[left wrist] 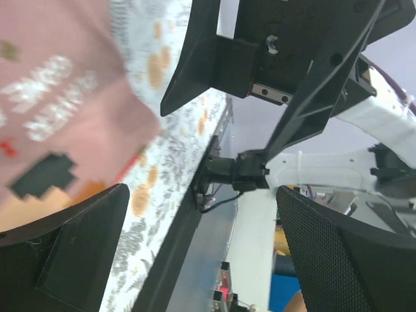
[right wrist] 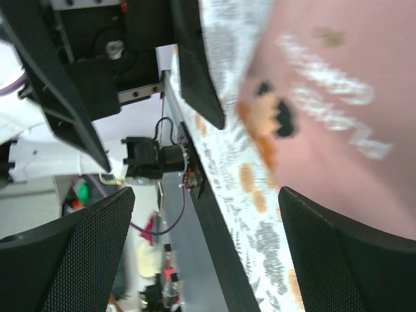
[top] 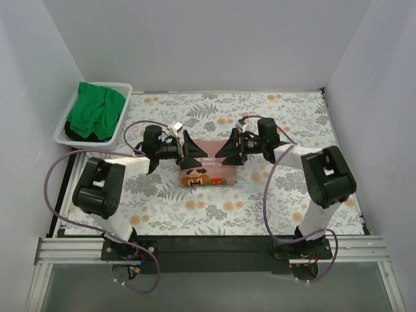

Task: Fold and stack the t-shirts
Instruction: Fold the tshirt

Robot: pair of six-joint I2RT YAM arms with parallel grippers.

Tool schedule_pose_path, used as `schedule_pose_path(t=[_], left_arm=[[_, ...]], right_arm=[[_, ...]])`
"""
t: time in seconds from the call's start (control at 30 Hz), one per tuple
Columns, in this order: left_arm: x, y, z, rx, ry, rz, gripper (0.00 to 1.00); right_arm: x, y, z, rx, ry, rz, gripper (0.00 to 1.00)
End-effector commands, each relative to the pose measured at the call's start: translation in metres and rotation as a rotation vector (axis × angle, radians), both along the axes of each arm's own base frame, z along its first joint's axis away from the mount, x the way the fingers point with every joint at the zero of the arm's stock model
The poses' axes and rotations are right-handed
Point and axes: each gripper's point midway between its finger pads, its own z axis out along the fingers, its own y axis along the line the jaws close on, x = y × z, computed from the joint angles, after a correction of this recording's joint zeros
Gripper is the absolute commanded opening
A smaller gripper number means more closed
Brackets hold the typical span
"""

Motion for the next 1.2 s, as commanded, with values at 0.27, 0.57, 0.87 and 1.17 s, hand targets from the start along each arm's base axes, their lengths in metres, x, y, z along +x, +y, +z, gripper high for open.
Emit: schedule_pose_path(t=[0.27, 0.57, 0.87, 1.17], left_arm=[[-0.050, 0.000, 0.001, -0.030, 0.031, -0.024, 0.90], [-0.033, 0.019, -0.072, 0.075, 0.169, 0.026, 0.94], [-0.034, 0.037, -0.074, 0.088, 0.179, 0.073, 0.96], [-0.016, 0.071, 0.032, 0.107, -0.188, 0.091, 0.98]], right_arm=[[-0.047, 0.027, 0.015, 0.011, -0.094, 0.094, 0.98], [-0.044, 0.003, -0.062, -0.107, 0.017, 0.041, 0.98], [-0.043, -0.028, -0.076, -0.175, 0.024, 0.002, 0.98], [-0.022, -0.073, -0.008, -0.392, -0.324, -0.031, 0.98]])
